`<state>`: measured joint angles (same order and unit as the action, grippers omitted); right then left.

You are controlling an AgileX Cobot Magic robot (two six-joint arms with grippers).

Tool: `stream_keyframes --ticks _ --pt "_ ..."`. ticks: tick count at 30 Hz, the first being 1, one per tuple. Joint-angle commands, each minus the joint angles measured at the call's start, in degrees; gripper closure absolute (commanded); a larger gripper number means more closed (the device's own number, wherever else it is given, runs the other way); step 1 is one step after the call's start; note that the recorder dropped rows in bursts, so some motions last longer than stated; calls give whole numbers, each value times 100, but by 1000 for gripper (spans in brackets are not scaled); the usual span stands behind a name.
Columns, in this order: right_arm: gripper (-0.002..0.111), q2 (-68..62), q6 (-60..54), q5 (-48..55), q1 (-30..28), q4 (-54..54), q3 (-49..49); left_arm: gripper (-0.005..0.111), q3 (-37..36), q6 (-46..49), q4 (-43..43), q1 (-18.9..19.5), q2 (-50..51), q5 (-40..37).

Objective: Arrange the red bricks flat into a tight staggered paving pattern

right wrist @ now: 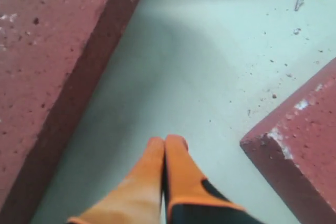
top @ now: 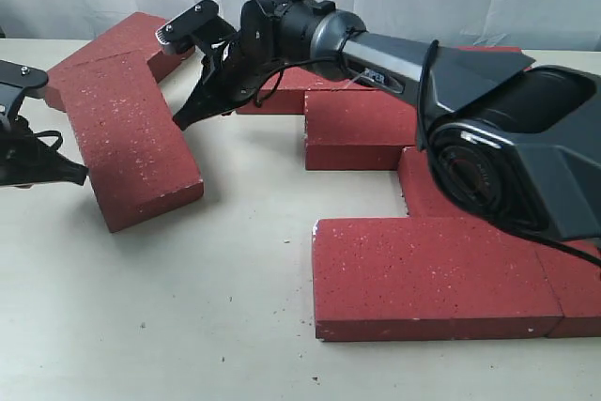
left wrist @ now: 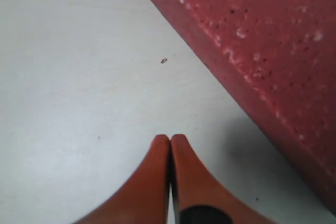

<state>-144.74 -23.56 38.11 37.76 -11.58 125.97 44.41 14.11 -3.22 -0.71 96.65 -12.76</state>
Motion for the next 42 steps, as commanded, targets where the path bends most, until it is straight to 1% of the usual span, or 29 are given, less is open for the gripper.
stream_keyframes --ticks 1,4,8,11,13,15,19,21,23,29,33,37,40,42 --pt "109 -283 27 176 17 -139 374 107 -17 5 -173 -173 15 167" --pt "109 -293 -9 276 82 -187 398 107 -6 5 -315 -291 15 331" --pt "109 -282 -162 386 255 -214 411 107 156 5 -378 -444 184 206" --pt "109 -282 -190 412 349 -204 465 107 231 5 -378 -457 403 251" --pt "109 -267 -244 490 398 -204 518 107 339 5 -538 -457 391 149" --pt "109 -267 -271 772 398 -216 663 107 429 5 -623 -516 367 -50" --pt "109 -267 -271 1478 398 -146 1031 107 484 5 -582 -798 257 -385" --pt "109 -267 -284 1961 398 225 1318 107 523 18 -582 -980 17 -771" --pt "109 -259 -284 2203 398 503 1452 107 523 18 -582 -1097 -162 -917" --pt "109 -68 -337 2870 229 1158 1550 107 523 18 -597 -1390 -428 -1337" --pt "109 -58 -535 3136 67 1158 1550 107 523 18 -621 -1644 -376 -1422" --pt "109 -69 -527 3185 -46 1568 1526 107 523 228 -610 -1948 -323 -1422" --pt "109 32 -377 3185 -144 1600 1524 107 523 307 -504 -1971 -395 -1279" --pt "109 188 -56 3185 -164 1483 1474 107 523 282 -189 -1851 -522 -1112"
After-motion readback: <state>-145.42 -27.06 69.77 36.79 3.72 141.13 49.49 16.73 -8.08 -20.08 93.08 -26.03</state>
